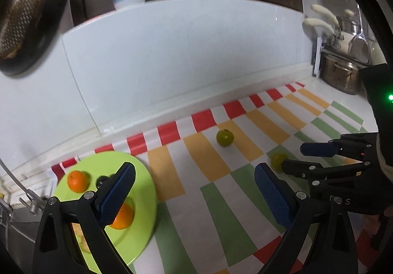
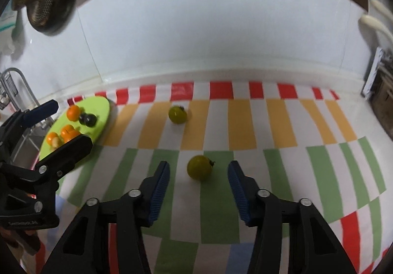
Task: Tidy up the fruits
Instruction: 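Grasp a yellow-green fruit with the left gripper while the right gripper grasps another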
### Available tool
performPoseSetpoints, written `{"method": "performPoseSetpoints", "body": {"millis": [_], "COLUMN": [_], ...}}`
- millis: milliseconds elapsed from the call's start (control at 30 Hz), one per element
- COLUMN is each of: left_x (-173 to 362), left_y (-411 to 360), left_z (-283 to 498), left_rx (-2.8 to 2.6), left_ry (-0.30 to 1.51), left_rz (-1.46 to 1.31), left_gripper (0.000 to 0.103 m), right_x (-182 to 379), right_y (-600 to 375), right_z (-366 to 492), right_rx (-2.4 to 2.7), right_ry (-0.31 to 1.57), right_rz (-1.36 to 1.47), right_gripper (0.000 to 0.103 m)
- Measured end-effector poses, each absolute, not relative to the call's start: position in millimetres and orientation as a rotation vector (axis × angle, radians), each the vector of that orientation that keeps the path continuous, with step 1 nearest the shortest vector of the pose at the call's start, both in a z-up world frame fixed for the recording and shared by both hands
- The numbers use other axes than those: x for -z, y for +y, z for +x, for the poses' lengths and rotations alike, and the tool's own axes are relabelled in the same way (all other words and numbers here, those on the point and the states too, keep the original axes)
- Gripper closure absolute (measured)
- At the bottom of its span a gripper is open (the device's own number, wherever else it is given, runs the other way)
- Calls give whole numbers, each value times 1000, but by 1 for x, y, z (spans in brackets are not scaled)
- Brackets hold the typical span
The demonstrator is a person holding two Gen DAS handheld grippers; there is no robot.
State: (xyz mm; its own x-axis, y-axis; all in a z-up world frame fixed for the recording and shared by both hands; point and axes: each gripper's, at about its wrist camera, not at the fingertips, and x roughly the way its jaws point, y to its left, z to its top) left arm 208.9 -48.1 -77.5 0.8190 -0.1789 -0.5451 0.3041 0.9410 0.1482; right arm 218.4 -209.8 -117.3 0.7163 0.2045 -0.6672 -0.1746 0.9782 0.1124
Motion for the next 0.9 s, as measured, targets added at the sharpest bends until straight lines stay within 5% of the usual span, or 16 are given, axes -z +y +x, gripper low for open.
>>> {"method": "performPoseSetpoints", "body": {"millis": [400,900], "left_x": [106,111], "left_y": [-51,-77], "left_z": [235,275], "left_rx": [306,394], "left_ry": [651,706], "left_rz": [175,137], "left_gripper": [15,24], "right_x": [142,129], "right_y": [-203,-228], "right_z": [244,258], "right_rx": [-237,-197], "right_ry": [801,747], "right_rz": [49,105], "right_gripper": [73,74]}}
